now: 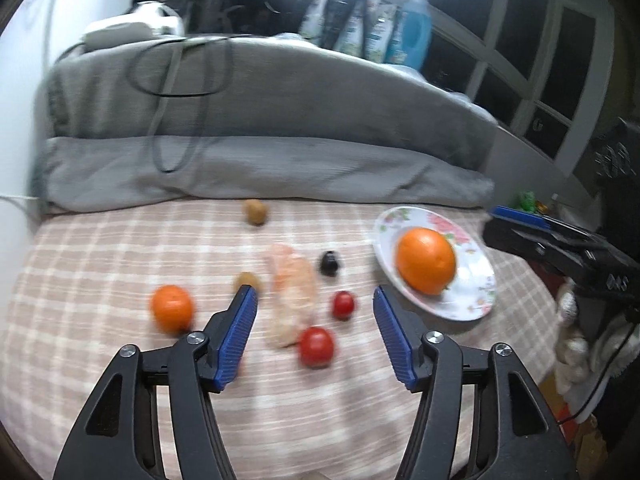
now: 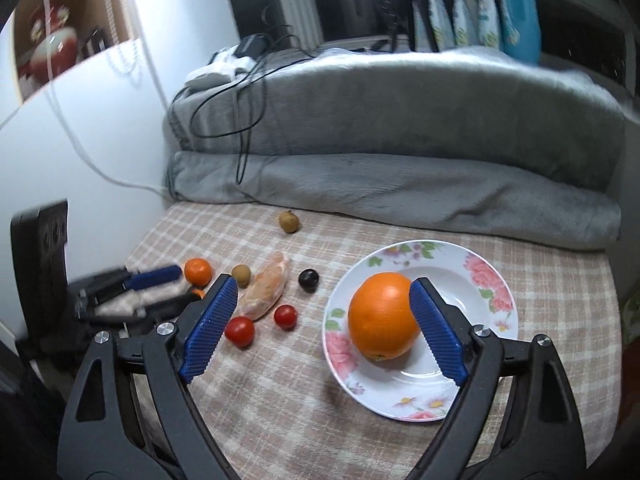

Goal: Organize fruits
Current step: 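Grasp a mandarin with the left tool while the right tool grasps a cherry tomato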

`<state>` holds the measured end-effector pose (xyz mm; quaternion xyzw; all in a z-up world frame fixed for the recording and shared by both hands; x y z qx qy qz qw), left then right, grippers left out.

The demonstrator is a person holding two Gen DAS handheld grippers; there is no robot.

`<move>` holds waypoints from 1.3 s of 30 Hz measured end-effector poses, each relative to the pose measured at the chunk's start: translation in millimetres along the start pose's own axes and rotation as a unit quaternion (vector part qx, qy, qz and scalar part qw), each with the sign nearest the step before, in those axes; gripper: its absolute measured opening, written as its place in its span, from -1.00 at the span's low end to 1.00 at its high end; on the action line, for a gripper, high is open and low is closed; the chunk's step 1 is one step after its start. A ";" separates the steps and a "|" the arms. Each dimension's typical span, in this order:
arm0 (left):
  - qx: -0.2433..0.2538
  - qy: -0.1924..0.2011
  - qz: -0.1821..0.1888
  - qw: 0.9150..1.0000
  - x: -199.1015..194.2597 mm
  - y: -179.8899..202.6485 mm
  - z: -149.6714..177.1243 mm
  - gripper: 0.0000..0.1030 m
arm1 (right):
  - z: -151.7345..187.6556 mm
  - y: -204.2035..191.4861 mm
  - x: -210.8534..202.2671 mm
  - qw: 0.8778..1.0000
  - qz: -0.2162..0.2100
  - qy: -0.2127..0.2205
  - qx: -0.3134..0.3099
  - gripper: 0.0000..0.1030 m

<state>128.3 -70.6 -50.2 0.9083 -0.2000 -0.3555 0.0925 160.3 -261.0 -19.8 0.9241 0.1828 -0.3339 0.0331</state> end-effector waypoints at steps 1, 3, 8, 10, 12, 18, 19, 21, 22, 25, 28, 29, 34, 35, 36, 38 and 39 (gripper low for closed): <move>-0.003 0.001 -0.008 1.000 -3.4 -7.3 -0.1 0.19 | 1.3 -4.4 -0.4 1.000 0.004 0.000 -0.008 0.75; -0.010 0.002 -0.026 1.000 -9.2 -23.1 1.8 0.19 | 4.2 -14.0 -0.6 1.000 0.001 0.001 -0.022 0.75; -0.039 -0.003 -0.061 0.997 -16.8 -61.9 7.5 0.19 | 14.0 -28.9 5.5 0.999 -0.023 -0.008 -0.025 0.75; -0.047 -0.003 -0.070 0.996 -19.3 -71.6 10.5 0.19 | 18.0 -34.4 9.1 0.999 -0.028 -0.013 -0.029 0.75; -0.052 -0.005 -0.078 0.996 -20.1 -80.3 13.4 0.19 | 21.8 -40.5 12.7 0.999 -0.033 -0.019 -0.034 0.75; -0.070 -0.009 -0.083 0.994 -19.0 -98.4 15.8 0.18 | 32.2 -54.2 26.5 0.997 -0.047 -0.038 -0.048 0.75; -0.072 -0.009 -0.082 0.994 -17.4 -101.0 15.1 0.18 | 33.6 -56.1 28.7 0.997 -0.050 -0.042 -0.049 0.75; -0.076 -0.013 -0.076 0.994 -13.4 -104.1 14.0 0.18 | 36.1 -59.5 34.3 0.996 -0.056 -0.050 -0.051 0.68; -0.077 -0.015 -0.074 0.994 -12.1 -104.5 13.8 0.18 | 37.0 -61.0 36.2 0.996 -0.058 -0.054 -0.053 0.65; -0.077 -0.024 -0.064 0.995 -5.4 -105.7 12.9 0.09 | 39.1 -67.5 41.6 0.994 -0.068 -0.063 -0.059 0.58; -0.079 -0.033 -0.054 0.995 2.9 -105.3 13.6 0.01 | 41.3 -73.4 49.1 0.992 -0.076 -0.074 -0.063 0.42; -0.083 -0.037 -0.048 0.995 6.3 -105.8 13.6 -0.01 | 42.8 -75.4 53.5 0.992 -0.080 -0.081 -0.063 0.33; -0.094 -0.051 -0.034 0.994 20.9 -109.6 14.2 -0.08 | 49.8 -82.5 69.5 0.988 -0.092 -0.104 -0.064 0.13; -0.095 -0.054 -0.033 0.993 23.8 -110.5 14.6 -0.09 | 51.1 -83.8 73.7 0.987 -0.095 -0.110 -0.063 0.08; -0.097 -0.056 -0.031 0.993 25.6 -111.2 14.9 -0.09 | 52.0 -84.3 76.8 0.987 -0.096 -0.114 -0.062 0.05; -0.103 -0.059 -0.024 0.993 31.0 -112.8 13.2 -0.10 | 53.4 -86.0 84.3 0.986 -0.099 -0.122 -0.060 0.04; -0.104 -0.059 -0.024 0.993 32.4 -112.7 13.0 -0.10 | 53.5 -85.7 86.3 0.985 -0.099 -0.125 -0.058 0.01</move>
Point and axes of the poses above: each gripper's, at about its wrist camera, not at the fingertips, and x roughly the way its jaws point, y to its right, z to its underside, the point moved 3 cm from there along x, roughly the way its jaws point, and after that the axes turned 7 degrees about z, right-handed, at the moved point
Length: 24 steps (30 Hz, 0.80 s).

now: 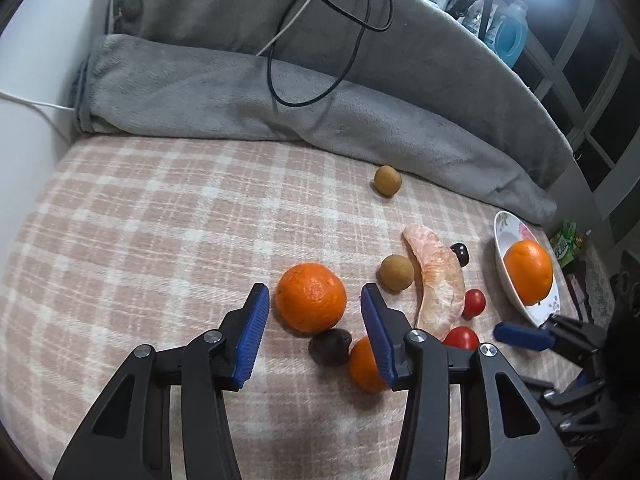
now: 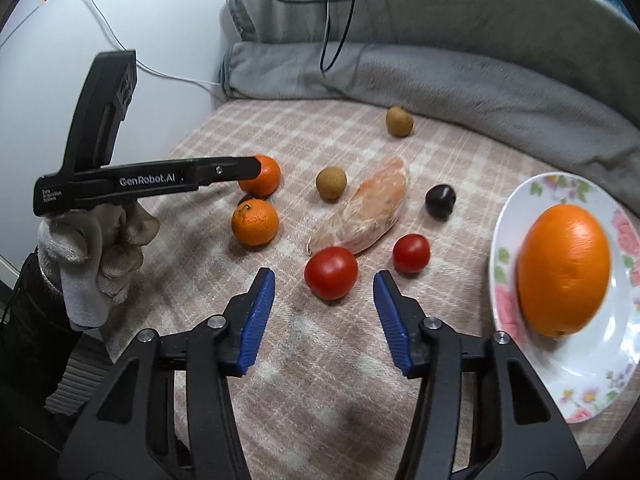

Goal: Organize fruits
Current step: 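Grasp a mandarin with the left tool while the right tool grasps a cherry tomato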

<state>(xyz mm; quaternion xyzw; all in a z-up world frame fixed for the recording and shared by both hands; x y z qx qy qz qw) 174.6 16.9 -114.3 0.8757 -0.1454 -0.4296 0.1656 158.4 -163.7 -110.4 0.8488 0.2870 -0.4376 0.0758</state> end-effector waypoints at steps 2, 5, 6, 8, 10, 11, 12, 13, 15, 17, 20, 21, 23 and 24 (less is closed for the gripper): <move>0.001 -0.002 -0.002 1.000 3.5 0.8 -0.9 -0.10 | -1.0 2.1 5.8 1.000 -0.001 -0.007 0.007 -0.01; 0.003 -0.007 -0.004 1.000 6.6 2.1 0.1 -0.10 | -3.0 4.4 11.1 1.000 -0.004 -0.011 0.013 -0.01; 0.004 -0.008 -0.003 1.000 7.0 1.4 0.4 -0.10 | -4.0 4.3 12.0 1.000 -0.005 -0.012 0.013 -0.02; 0.005 -0.011 -0.006 1.000 9.5 1.1 1.0 -0.10 | -5.2 3.7 14.4 1.000 -0.006 -0.013 0.012 -0.03; 0.004 -0.013 -0.009 1.000 11.9 -0.5 1.1 -0.10 | -5.2 2.9 14.8 1.000 -0.007 -0.014 0.010 -0.04; 0.003 -0.014 -0.010 1.000 13.0 -1.6 1.3 -0.10 | -5.7 1.9 15.6 1.000 -0.007 -0.015 0.009 -0.05; 0.002 -0.015 -0.010 1.000 13.7 -2.6 1.5 -0.11 | -5.7 1.0 15.7 1.000 -0.008 -0.015 0.007 -0.05; 0.000 -0.016 -0.011 1.000 14.6 -3.3 1.6 -0.13 | -6.0 0.0 16.6 1.000 -0.008 -0.016 0.005 -0.05; -0.001 -0.018 -0.008 1.000 15.4 -4.0 2.0 -0.17 | -6.2 -1.2 18.3 1.000 -0.008 -0.017 0.004 -0.06; 0.000 -0.018 -0.006 1.000 15.2 -3.1 2.2 -0.22 | -6.7 -1.8 20.3 1.000 -0.008 -0.019 0.003 -0.07; 0.003 -0.016 -0.008 1.000 14.6 -2.0 2.2 -0.24 | -6.7 -2.6 22.6 1.000 -0.003 -0.021 -0.001 -0.13; 0.004 -0.016 -0.008 1.000 14.6 -1.8 1.9 -0.24 | -6.6 -2.5 23.1 1.000 -0.002 -0.021 -0.001 -0.15; 0.004 -0.016 -0.007 1.000 14.4 -2.5 1.6 -0.25 | -6.7 -1.9 24.0 1.000 -0.002 -0.023 -0.001 -0.18; 0.003 -0.015 -0.007 1.000 14.0 -3.0 1.6 -0.25 | -6.7 -1.4 24.2 1.000 0.000 -0.023 0.000 -0.22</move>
Point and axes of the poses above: each gripper's, at about its wrist camera, not at the fingertips, and x roughly the way its jaws point, y to its right, z to its underside, the point moved 3 cm from there along x, roughly the way its jaws point, and after that the axes turned 7 degrees about z, right-handed, at the moved point
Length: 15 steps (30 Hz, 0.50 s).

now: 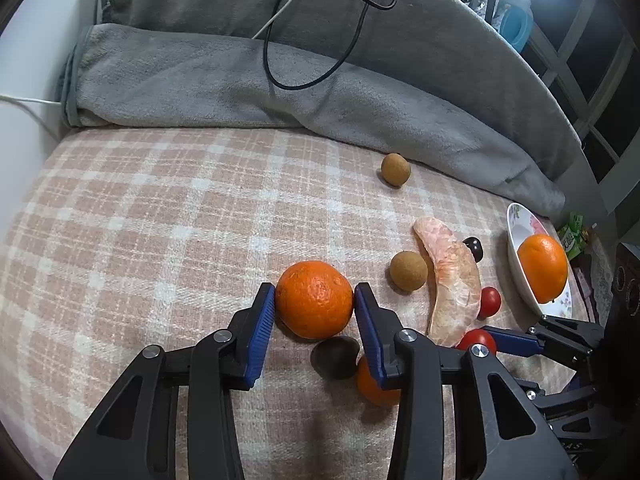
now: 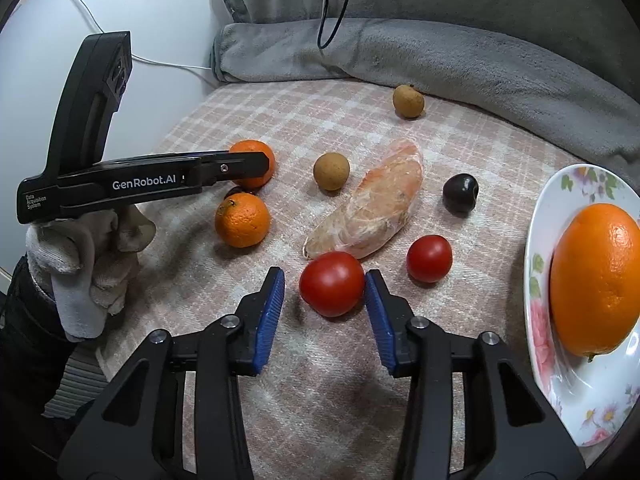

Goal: Organize fruits
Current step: 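Grasp a mandarin with the left tool while the right tool grasps a cherry tomato, then lift the mandarin and tomato and carry both toward the plate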

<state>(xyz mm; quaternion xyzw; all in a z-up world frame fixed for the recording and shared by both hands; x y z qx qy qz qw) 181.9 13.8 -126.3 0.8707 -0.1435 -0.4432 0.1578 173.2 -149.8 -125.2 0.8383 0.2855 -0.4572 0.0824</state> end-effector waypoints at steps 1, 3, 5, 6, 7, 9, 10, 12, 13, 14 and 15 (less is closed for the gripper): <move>-0.001 0.001 0.000 1.000 -0.1 -0.1 0.0 -0.25 | 0.0 0.4 0.4 1.000 0.002 -0.001 0.000 -0.25; -0.001 0.002 0.000 1.000 1.1 0.3 -0.3 -0.26 | 0.0 1.7 1.7 1.000 0.002 -0.003 0.003 -0.32; -0.001 0.003 -0.001 1.000 0.6 0.7 0.3 -0.26 | 0.1 2.6 1.2 1.000 -0.001 -0.003 0.007 -0.32; -0.001 0.003 -0.001 1.000 0.7 1.0 0.4 -0.26 | 0.3 2.7 0.8 1.000 -0.001 -0.002 0.008 -0.32; -0.001 0.004 -0.001 1.000 -0.8 1.3 1.0 -0.26 | 0.6 2.5 0.3 1.000 -0.001 -0.002 0.008 -0.32; -0.002 0.013 -0.006 1.000 -2.8 1.4 1.2 -0.26 | 1.4 2.2 -1.8 1.000 -0.001 0.000 0.008 -0.32; -0.001 0.014 -0.006 1.000 -3.9 1.4 1.2 -0.26 | 1.7 2.2 -3.1 1.000 -0.002 0.001 0.009 -0.32; -0.001 0.016 -0.006 1.000 -6.8 1.4 1.2 -0.26 | 2.1 3.0 -7.4 1.000 -0.003 0.005 0.011 -0.32; -0.001 0.017 -0.006 1.000 -8.0 1.7 1.1 -0.26 | 2.2 3.3 -9.5 1.000 -0.003 0.007 0.011 -0.32; 0.004 0.018 -0.002 1.000 -9.7 2.1 1.0 -0.27 | 2.1 4.1 -12.6 1.000 -0.003 0.010 0.013 -0.32; 0.004 0.020 -0.002 1.000 -11.3 2.3 0.9 -0.27 | 2.0 4.7 -14.7 1.000 -0.003 0.012 0.014 -0.32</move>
Point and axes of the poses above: each gripper's, at about its wrist camera, not at the fingertips, and x roughly the way its jaws point, y to its right, z to its underside, the point moved 3 cm from there along x, roughly the way its jaws point, and after that the axes turned 7 degrees about z, right-handed, at the moved point
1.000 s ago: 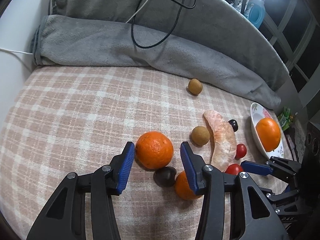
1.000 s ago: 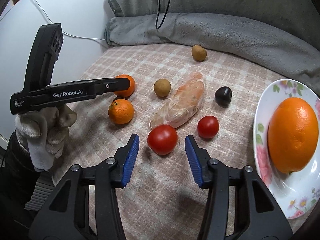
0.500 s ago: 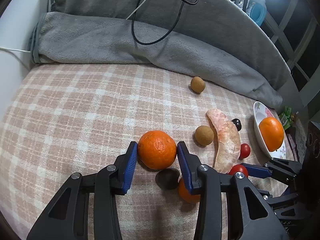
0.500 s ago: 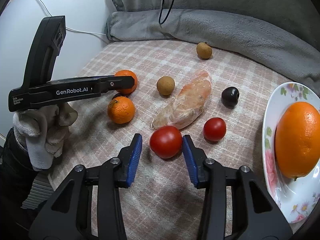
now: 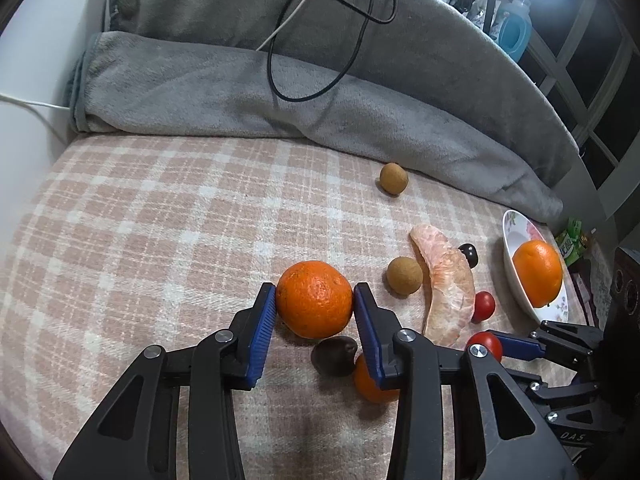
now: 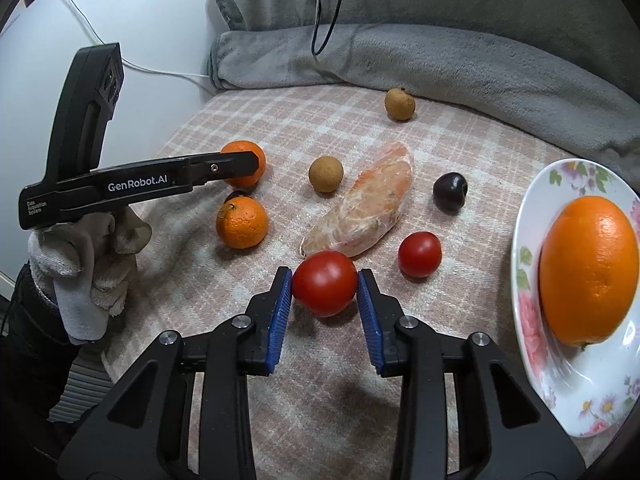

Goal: Organize fruits
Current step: 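Lift the mandarin and tomato and carry both toward the plate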

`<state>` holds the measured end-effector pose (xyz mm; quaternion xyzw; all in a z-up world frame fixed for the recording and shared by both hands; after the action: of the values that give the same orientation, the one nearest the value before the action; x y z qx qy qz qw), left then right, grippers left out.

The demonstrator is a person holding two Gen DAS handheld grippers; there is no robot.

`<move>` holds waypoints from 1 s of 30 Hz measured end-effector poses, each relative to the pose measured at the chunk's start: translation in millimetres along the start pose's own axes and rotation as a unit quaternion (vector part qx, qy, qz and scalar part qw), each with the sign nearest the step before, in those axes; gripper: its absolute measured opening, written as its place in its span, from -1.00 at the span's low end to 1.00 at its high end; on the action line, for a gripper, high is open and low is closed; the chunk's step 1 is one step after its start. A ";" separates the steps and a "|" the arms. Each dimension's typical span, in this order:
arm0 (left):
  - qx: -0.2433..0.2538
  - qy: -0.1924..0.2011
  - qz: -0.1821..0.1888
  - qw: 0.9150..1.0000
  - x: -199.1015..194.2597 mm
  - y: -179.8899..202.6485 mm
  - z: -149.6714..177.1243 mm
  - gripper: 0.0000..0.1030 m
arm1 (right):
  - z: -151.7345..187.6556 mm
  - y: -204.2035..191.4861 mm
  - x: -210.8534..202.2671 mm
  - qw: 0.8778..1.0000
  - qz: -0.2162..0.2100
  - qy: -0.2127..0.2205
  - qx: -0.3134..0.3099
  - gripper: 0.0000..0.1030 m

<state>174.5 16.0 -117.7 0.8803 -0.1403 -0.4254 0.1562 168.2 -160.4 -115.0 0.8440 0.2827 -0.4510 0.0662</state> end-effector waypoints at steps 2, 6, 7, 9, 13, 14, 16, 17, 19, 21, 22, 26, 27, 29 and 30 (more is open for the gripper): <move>0.000 0.004 0.001 1.000 -4.3 0.7 -0.6 -0.27 | -0.4 1.6 -5.2 1.000 0.000 0.005 0.003 -0.32; 0.002 0.010 0.003 1.000 -9.5 4.9 -1.7 -0.27 | 0.2 5.8 -17.5 1.000 -0.001 0.016 0.008 -0.32; 0.004 0.011 0.004 1.000 -10.4 6.4 -2.1 -0.27 | 0.6 7.0 -21.0 1.000 -0.001 0.019 0.010 -0.32; 0.007 0.015 0.007 1.000 -13.6 10.2 -2.8 -0.27 | 1.3 11.0 -28.2 1.000 0.000 0.026 0.013 -0.32; 0.018 0.023 0.014 0.999 -19.7 22.8 -3.5 -0.27 | 1.5 20.8 -40.3 0.999 0.004 0.037 0.023 -0.32; 0.020 0.024 0.016 0.999 -20.4 25.5 -3.3 -0.27 | 1.5 24.1 -43.4 0.999 0.006 0.040 0.027 -0.32; 0.025 0.028 0.020 0.999 -21.7 32.6 -2.8 -0.27 | 2.2 31.6 -50.3 0.998 0.008 0.046 0.037 -0.32; 0.028 0.029 0.024 0.999 -22.6 36.5 -2.7 -0.27 | 2.6 35.0 -53.8 0.998 0.010 0.049 0.040 -0.32; 0.033 0.031 0.030 0.999 -22.9 43.3 -2.4 -0.27 | 3.6 40.0 -59.5 0.997 0.013 0.054 0.045 -0.32; 0.040 0.031 0.037 0.998 -22.5 52.3 -2.3 -0.27 | 5.9 47.2 -66.8 0.997 0.017 0.060 0.053 -0.32; 0.043 0.031 0.041 0.998 -22.4 56.2 -2.2 -0.27 | 7.1 50.1 -70.2 0.996 0.019 0.063 0.056 -0.32; 0.057 0.029 0.058 0.996 -21.7 74.9 -0.5 -0.27 | 12.9 67.2 -84.1 0.994 0.032 0.073 0.073 -0.32; 0.060 0.029 0.061 0.996 -22.1 77.5 0.4 -0.27 | 14.0 71.1 -86.4 0.994 0.034 0.075 0.077 -0.32; 0.066 0.027 0.070 0.995 -20.5 87.5 1.2 -0.27 | 16.8 80.3 -91.7 0.992 0.041 0.079 0.086 -0.32; 0.068 0.027 0.072 0.995 -19.8 90.3 1.6 -0.27 | 18.4 85.6 -94.4 0.992 0.045 0.081 0.091 -0.32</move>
<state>151.0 -59.1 -69.0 0.8876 -0.2274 -0.3788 0.1300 159.9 -277.7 -62.6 0.8920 0.2068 -0.4017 -0.0140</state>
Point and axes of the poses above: each gripper's, at about its wrist camera, not at the fingertips, and x roughly the way its jaws point, y to its right, z to its underside, the point moved 3 cm from there along x, roughly the way its jaws point, and after that the axes turned 7 degrees about z, right-handed, at the moved point
